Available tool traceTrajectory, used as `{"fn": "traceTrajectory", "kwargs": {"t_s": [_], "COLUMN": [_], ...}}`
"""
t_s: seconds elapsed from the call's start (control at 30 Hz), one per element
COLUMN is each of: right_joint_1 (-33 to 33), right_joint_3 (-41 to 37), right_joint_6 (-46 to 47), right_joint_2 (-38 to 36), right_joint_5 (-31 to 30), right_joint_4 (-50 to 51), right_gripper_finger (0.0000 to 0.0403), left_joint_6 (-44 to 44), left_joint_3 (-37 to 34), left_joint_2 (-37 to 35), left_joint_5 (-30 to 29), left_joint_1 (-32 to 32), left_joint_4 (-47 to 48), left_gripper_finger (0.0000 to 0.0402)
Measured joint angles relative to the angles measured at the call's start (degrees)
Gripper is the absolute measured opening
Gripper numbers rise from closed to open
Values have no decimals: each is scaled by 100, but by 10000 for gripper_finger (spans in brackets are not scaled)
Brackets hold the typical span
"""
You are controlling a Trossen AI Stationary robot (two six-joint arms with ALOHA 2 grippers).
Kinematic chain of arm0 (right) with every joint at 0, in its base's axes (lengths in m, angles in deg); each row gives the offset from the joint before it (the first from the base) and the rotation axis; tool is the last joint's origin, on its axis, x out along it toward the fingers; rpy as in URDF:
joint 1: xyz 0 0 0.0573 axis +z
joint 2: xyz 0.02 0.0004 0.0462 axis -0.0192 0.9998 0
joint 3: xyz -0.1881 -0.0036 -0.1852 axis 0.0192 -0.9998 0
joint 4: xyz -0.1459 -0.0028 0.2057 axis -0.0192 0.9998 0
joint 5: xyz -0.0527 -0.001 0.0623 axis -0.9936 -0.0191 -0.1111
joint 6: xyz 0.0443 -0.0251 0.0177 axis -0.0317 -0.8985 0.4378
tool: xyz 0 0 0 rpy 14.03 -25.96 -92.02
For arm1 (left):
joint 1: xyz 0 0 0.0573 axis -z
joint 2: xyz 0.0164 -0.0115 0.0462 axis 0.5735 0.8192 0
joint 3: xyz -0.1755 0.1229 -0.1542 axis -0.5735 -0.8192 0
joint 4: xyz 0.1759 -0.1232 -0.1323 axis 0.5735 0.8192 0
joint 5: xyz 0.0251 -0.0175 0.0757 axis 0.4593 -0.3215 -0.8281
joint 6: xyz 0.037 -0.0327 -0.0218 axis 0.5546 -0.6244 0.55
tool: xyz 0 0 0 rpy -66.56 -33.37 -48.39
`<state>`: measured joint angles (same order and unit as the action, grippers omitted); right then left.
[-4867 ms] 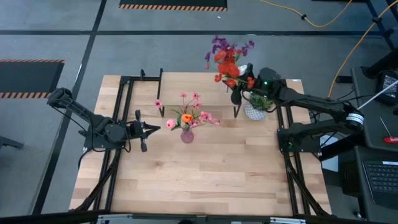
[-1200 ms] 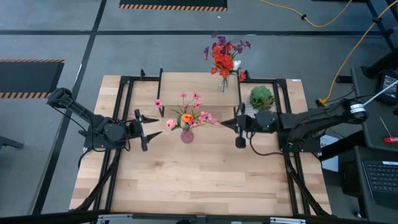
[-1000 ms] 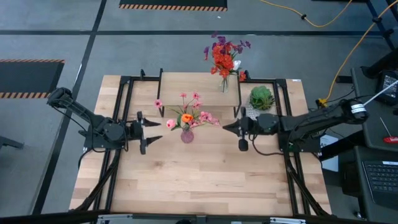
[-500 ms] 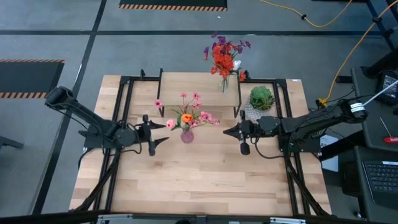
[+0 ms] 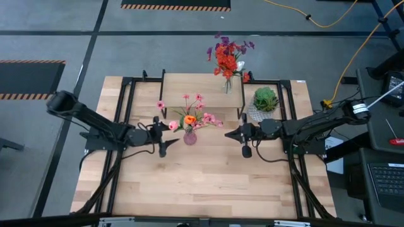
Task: Pick and place flowers into a vace then onto a shelf
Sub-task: Put the purple vase with flowers on the shelf
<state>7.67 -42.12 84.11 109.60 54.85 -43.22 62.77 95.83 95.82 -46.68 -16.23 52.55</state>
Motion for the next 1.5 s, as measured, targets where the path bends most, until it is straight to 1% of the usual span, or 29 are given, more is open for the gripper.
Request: {"fn": "traceTrajectory", "kwargs": {"t_s": [0.33, 0.53, 0.63, 0.8, 0.97, 1.03, 1.1, 1.27, 1.4, 1.5], "right_joint_1": [0, 0, 0, 0, 41, 59, 78, 83, 83, 83], "right_joint_3": [0, 0, 0, 0, 0, 0, 0, 0, 0, 0], "right_joint_6": [-127, -129, -127, -125, -127, -134, -138, -149, -149, -149], "right_joint_2": [61, 61, 61, 61, 61, 61, 61, 61, 61, 61], "right_joint_5": [0, 0, 0, 2, 4, 4, 4, 4, 4, 4], "right_joint_4": [-133, -118, -88, -33, -28, -27, -24, -24, -24, -18], "right_gripper_finger": [3, 3, 3, 3, 3, 3, 3, 3, 3, 3], "left_joint_6": [212, 237, 239, 290, 298, 300, 300, 304, 304, 304], "left_joint_3": [596, 865, 935, 940, 940, 938, 938, 938, 938, 938], "left_joint_2": [1178, 1639, 1798, 1990, 2051, 2053, 2053, 2053, 2053, 2053], "left_joint_5": [464, 906, 1080, 1352, 1394, 1504, 1615, 1618, 1618, 1611], "left_joint_1": [-538, -804, -927, -1100, -1220, -1261, -1268, -1268, -1268, -1266], "left_joint_4": [-106, -188, -305, -780, -802, -799, -800, -744, -713, -715], "left_gripper_finger": [259, 259, 259, 259, 257, 252, 245, 211, 169, 130]}}
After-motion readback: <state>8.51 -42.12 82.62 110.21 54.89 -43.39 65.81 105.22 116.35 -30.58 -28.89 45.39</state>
